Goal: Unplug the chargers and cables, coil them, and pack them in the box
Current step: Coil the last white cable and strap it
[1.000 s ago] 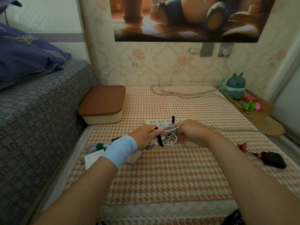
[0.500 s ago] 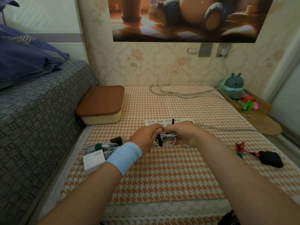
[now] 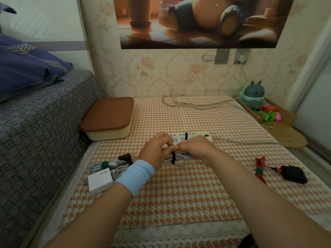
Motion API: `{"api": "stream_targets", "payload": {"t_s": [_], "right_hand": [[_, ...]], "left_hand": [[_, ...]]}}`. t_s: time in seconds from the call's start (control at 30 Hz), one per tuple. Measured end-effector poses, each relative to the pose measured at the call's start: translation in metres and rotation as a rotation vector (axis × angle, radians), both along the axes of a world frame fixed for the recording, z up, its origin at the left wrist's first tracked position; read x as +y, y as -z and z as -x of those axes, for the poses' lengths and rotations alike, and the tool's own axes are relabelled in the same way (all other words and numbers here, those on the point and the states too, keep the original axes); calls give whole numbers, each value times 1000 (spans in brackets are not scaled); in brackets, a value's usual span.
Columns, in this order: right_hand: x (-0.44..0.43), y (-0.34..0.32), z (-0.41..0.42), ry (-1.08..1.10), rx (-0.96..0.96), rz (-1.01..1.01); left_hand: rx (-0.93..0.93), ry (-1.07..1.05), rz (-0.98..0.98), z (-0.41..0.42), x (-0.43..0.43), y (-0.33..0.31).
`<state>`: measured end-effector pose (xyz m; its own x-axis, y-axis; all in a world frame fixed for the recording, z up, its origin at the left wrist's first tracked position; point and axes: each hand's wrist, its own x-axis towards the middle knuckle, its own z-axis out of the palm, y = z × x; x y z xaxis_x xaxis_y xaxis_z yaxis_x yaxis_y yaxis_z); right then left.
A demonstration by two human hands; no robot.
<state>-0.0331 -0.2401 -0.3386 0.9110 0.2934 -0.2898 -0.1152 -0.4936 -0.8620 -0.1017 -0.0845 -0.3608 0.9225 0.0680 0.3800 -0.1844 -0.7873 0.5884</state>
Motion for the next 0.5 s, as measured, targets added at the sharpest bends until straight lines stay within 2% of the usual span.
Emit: {"api": "stream_targets", "payload": {"t_s": [0.17, 0.37, 0.5], "right_hand": [[-3, -1, 6, -105, -106, 12], [1, 2, 11, -140, -317, -20], [6, -3, 19, -218, -324, -70]], "left_hand": [[3, -41, -32, 1, 2, -1], [75, -184, 211, -5, -2, 0], [137, -241, 319, -8, 4, -3]]}}
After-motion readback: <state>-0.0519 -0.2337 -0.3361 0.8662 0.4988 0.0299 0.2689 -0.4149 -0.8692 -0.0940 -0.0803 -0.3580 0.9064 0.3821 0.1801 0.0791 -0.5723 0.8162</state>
